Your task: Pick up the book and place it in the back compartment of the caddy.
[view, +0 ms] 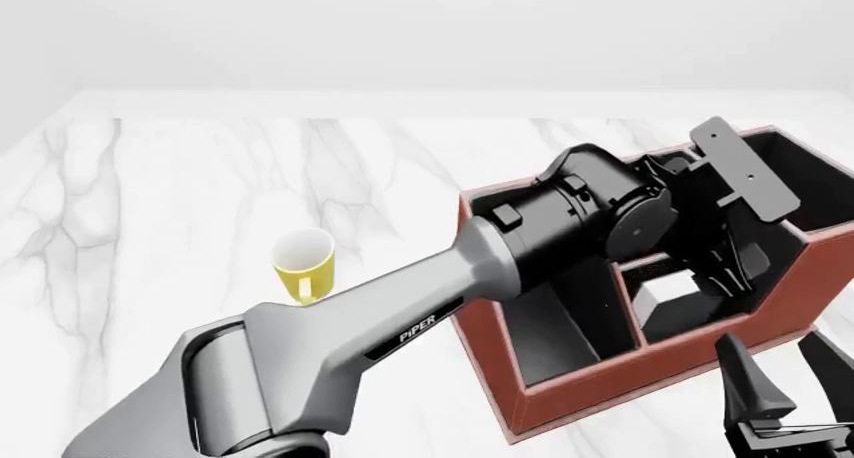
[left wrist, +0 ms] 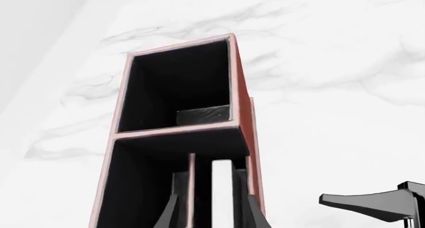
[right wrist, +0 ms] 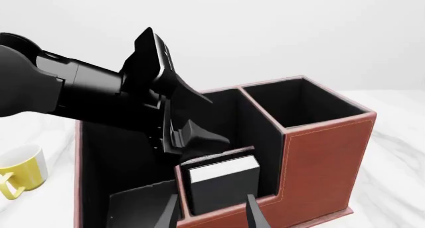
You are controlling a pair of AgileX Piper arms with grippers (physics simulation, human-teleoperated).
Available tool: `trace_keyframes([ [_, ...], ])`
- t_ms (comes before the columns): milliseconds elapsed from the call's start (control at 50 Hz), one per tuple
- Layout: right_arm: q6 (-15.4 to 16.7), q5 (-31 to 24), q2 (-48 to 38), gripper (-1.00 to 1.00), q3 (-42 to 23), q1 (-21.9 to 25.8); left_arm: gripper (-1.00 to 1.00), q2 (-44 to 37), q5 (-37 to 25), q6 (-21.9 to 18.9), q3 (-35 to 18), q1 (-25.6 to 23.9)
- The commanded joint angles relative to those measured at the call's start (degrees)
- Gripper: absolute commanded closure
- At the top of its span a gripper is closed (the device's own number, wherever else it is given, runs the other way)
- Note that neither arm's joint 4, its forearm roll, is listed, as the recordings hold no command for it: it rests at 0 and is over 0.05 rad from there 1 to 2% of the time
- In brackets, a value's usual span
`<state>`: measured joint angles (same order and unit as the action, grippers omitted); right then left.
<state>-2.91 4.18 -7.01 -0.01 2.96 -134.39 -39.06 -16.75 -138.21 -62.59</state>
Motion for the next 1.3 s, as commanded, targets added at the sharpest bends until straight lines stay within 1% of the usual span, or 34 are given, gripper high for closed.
trace_keyframes([
  [20,0.06,0.06,-0.13,-1.00,0.00,-0.03,-1.00,0.82,1.65,0.06,1.16,0.79],
  [100,0.17,-0.05,-0.04,-1.00,0.00,-0.10,-1.00,1.04,2.20,-0.08,1.52,1.15],
  [140,0.26,-0.09,-0.01,-1.00,0.00,-0.18,-1.00,1.76,3.33,-0.04,2.68,1.20],
  [340,0.69,-0.10,-0.12,-1.00,-0.04,-0.42,-1.00,1.51,3.67,-1.20,2.37,2.46],
  [360,0.72,-0.14,-0.07,-1.00,-0.04,-0.42,-1.00,2.59,5.57,-1.61,5.22,2.94],
  [380,0.76,-0.19,-0.01,-1.00,-0.04,-0.45,-1.00,4.96,9.65,-1.99,11.53,3.74],
  [400,0.81,-0.28,0.10,-1.00,-0.04,-0.51,-1.00,6.61,11.83,-2.28,15.12,4.27],
  [440,0.88,-0.28,0.11,-1.00,-0.03,-0.65,-1.00,7.82,12.40,-2.75,16.66,4.95],
  [500,0.98,-0.19,0.06,-1.00,-0.03,-0.78,-1.00,8.45,11.85,-3.40,16.43,5.91],
  [600,1.20,-0.49,0.43,-1.00,-0.03,-0.85,-1.00,10.43,11.69,-4.14,17.60,7.21],
  [660,1.26,-0.55,0.54,-1.00,-0.03,-0.85,-1.00,12.54,12.41,-4.73,20.13,8.79],
  [700,1.30,-0.61,0.62,-1.00,-0.03,-0.82,-1.00,13.11,12.78,-4.53,20.74,9.23],
  [720,1.31,-0.64,0.65,-1.00,-0.03,-0.80,-1.00,14.17,13.14,-5.24,22.12,10.16],
  [780,1.33,-0.31,0.26,-1.00,-0.03,-0.85,-1.00,15.66,13.59,-5.66,23.46,11.65],
  [820,1.37,-0.24,0.17,-1.00,-0.03,-0.86,-1.00,16.30,13.86,-5.84,24.23,11.76],
  [840,1.45,-0.35,0.27,-1.00,-0.02,-0.83,-1.00,18.34,15.31,-6.87,26.29,12.71],
  [860,1.45,-0.36,0.29,-1.00,-0.02,-0.83,-1.00,18.41,15.39,-6.87,26.43,12.71],
  [880,1.45,-0.38,0.32,-1.00,-0.02,-0.86,-1.00,19.94,16.11,-5.60,27.40,12.43],
  [900,1.45,-0.38,0.32,-1.00,-0.02,-0.86,-1.00,21.84,16.68,-5.87,29.22,12.00],
  [940,1.50,-0.42,0.40,-1.00,-0.02,-0.96,-1.00,23.82,18.11,-7.12,31.28,13.22],
  [960,1.53,-0.43,0.36,-1.00,-0.02,-0.96,-1.00,24.28,18.32,-8.84,31.58,15.37],
  [980,1.57,-0.44,0.37,-1.00,-0.02,-0.95,-1.00,25.88,18.93,-7.88,32.61,15.29],
  [1000,1.63,-0.51,0.42,-1.00,-0.02,-0.92,-1.00,27.68,18.49,-6.11,33.15,15.34],
  [1020,1.66,-0.46,0.34,-1.00,-0.02,-0.91,-1.00,28.73,19.10,-8.68,34.93,15.85],
  [1040,1.69,-0.44,0.32,-1.00,-0.02,-0.91,-1.00,30.67,20.76,-10.33,37.80,15.75],
  [1060,1.73,-0.49,0.41,-1.00,-0.02,-0.92,-1.00,32.48,20.42,-7.84,38.95,15.49],
  [1100,1.78,-0.57,0.52,-1.00,-0.02,-0.93,-1.00,35.27,23.08,-11.06,44.00,15.83],
  [1120,1.94,-0.61,0.60,-1.00,-0.02,-0.94,-1.00,37.01,23.20,-9.24,45.94,15.03],
  [1140,1.95,-0.47,0.44,-1.00,-0.02,-0.97,-1.00,38.34,24.35,-9.91,48.06,14.77],
  [1180,2.33,-0.18,0.28,-1.00,-0.02,-1.09,-1.00,37.21,25.01,-10.11,47.42,15.11],
  [1220,2.97,0.24,-0.09,-1.00,-0.01,-1.28,-1.00,37.77,26.11,-10.38,48.42,15.33],
  [1240,2.89,0.60,-0.47,-1.00,-0.01,-1.47,-1.00,40.00,26.97,-10.68,51.14,15.32],
  [1300,3.45,1.32,-1.47,-1.00,-0.01,-1.72,-1.00,41.69,28.31,-10.87,53.57,15.58],
])
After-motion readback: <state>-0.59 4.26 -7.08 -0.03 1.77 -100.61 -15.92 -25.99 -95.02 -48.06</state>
